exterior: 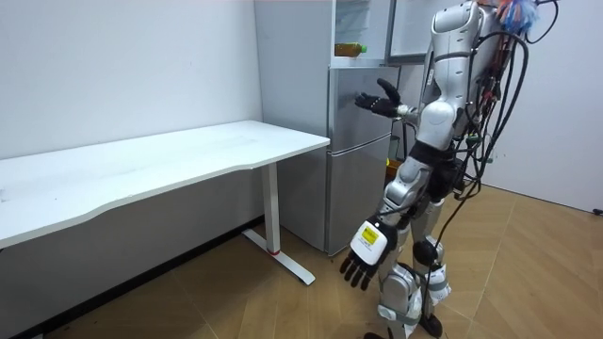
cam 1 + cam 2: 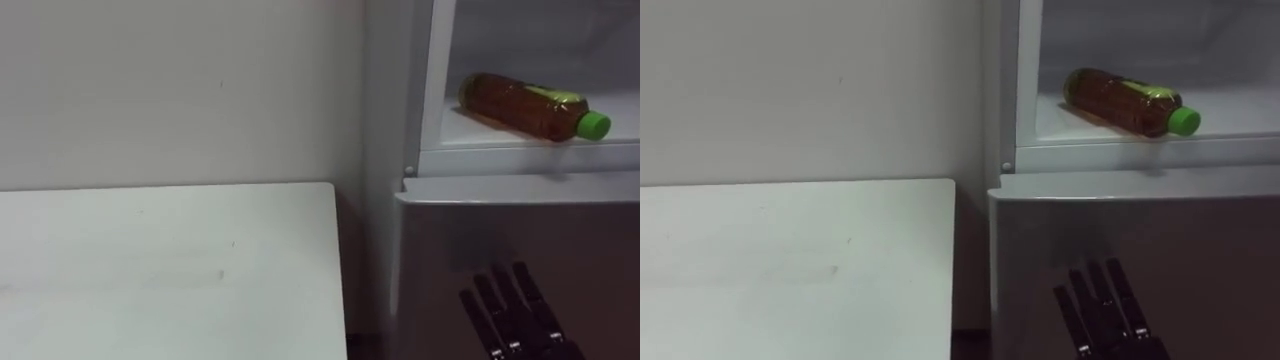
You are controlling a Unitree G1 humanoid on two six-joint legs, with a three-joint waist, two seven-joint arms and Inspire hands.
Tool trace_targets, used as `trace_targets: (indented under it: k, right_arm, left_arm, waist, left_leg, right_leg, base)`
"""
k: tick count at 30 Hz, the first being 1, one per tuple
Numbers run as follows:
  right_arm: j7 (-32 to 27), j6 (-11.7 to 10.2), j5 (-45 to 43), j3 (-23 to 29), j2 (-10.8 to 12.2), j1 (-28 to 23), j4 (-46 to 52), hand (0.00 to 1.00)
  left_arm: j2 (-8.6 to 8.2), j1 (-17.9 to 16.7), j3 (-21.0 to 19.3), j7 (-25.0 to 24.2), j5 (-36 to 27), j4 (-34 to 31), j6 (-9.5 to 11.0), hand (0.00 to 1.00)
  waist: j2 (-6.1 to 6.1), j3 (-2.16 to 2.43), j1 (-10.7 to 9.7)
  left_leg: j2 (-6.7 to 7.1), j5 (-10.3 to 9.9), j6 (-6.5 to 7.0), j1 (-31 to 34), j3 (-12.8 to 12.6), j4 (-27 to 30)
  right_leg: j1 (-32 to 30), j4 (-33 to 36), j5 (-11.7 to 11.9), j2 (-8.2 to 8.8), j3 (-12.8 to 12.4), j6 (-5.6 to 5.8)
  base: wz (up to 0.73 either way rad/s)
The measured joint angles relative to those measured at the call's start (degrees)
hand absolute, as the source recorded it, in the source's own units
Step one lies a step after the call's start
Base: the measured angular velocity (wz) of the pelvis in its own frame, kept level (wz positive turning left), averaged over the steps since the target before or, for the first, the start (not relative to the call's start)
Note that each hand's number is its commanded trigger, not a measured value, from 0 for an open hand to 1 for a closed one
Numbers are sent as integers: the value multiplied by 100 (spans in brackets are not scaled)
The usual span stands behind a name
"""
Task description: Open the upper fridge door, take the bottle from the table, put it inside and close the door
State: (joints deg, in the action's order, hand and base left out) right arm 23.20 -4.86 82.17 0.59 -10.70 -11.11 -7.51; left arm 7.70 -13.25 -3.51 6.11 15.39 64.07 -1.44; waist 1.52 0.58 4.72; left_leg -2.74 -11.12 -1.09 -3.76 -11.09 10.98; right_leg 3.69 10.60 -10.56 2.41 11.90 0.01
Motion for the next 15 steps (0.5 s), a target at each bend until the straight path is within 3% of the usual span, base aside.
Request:
trace_targets:
  k: [7,15]
  right_arm:
    - [-53,-5,15,27,0,-349,-1080,0]
    - [-324,-12,70,129,-2,-314,-2167,0]
  left_arm:
    - [1,-1,17,3,-5,-40,79,0]
    - [1,-102,10,129,-33,5,163,0]
  waist:
    - [-51,10,-32]
    - [-97,6,-236]
  left_leg:
    - [2,-6,4,-1,8,-13]
    - [0,-6,4,-24,-18,-19]
  right_leg:
    - [-28,7,0,-4,-22,1]
    - [-13,0,0,-12,-62,1]
  base:
    - [-2]
    - [0]
